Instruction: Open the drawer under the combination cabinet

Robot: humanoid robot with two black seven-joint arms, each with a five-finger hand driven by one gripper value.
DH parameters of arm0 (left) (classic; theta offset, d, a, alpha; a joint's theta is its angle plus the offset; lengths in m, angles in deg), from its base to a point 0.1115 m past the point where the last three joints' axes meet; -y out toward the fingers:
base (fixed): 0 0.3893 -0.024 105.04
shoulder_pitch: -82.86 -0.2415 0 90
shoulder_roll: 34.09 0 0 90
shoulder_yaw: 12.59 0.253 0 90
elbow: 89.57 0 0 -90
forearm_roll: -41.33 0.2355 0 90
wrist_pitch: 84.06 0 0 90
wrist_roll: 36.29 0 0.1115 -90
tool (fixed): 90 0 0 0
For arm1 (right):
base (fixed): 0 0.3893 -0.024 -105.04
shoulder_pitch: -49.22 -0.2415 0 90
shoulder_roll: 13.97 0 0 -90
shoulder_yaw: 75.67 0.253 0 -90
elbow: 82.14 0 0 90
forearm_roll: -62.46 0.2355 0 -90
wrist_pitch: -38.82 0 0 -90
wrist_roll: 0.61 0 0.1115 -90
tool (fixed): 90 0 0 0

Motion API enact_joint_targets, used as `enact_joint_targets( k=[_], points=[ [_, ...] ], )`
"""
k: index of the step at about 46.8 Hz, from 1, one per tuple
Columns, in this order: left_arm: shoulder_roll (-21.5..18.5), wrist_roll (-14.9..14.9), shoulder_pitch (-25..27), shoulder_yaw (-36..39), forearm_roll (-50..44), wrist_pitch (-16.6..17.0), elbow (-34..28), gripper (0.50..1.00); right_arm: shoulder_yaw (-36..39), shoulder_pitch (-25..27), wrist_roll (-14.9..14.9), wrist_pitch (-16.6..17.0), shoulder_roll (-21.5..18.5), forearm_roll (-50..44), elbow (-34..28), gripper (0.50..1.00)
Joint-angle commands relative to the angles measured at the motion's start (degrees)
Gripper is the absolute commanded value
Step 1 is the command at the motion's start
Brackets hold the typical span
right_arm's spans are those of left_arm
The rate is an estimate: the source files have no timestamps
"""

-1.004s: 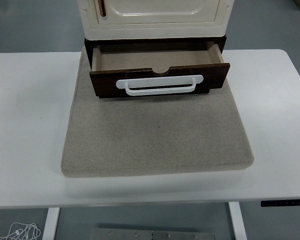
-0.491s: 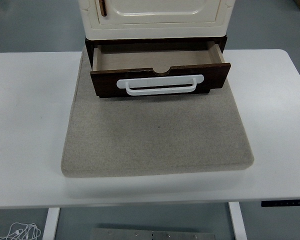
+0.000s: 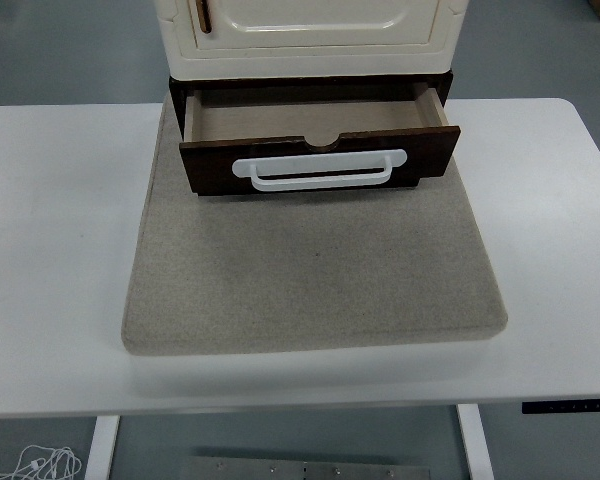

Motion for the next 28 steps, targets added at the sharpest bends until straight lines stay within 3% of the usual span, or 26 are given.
enact_joint_targets(
  k=[1, 15, 24, 28],
  points=[
    [0.47, -0.01, -2.70, -0.18, -1.37, -0.69, 1.35, 1.000, 0.00, 0.08, -0.01, 0.02, 0.00, 0.05, 0.04, 0.928],
    [3.46, 0.07, -12.11, -0.36, -6.12, -6.23, 1.79, 1.000, 0.00, 0.08, -0.09, -0.07, 0.00, 0.05, 0.04, 0.926],
    [7.15, 1.22, -18.44, -4.66, -6.21, -14.66, 1.79, 1.000, 0.00, 0.17, -0.01, 0.02, 0.00, 0.05, 0.04, 0.928],
    [9.26, 1.22, -20.90, -6.94, -6.21, -16.78, 1.97, 1.000, 0.00, 0.17, -0.09, 0.02, 0.00, 0.05, 0.04, 0.926]
  ],
)
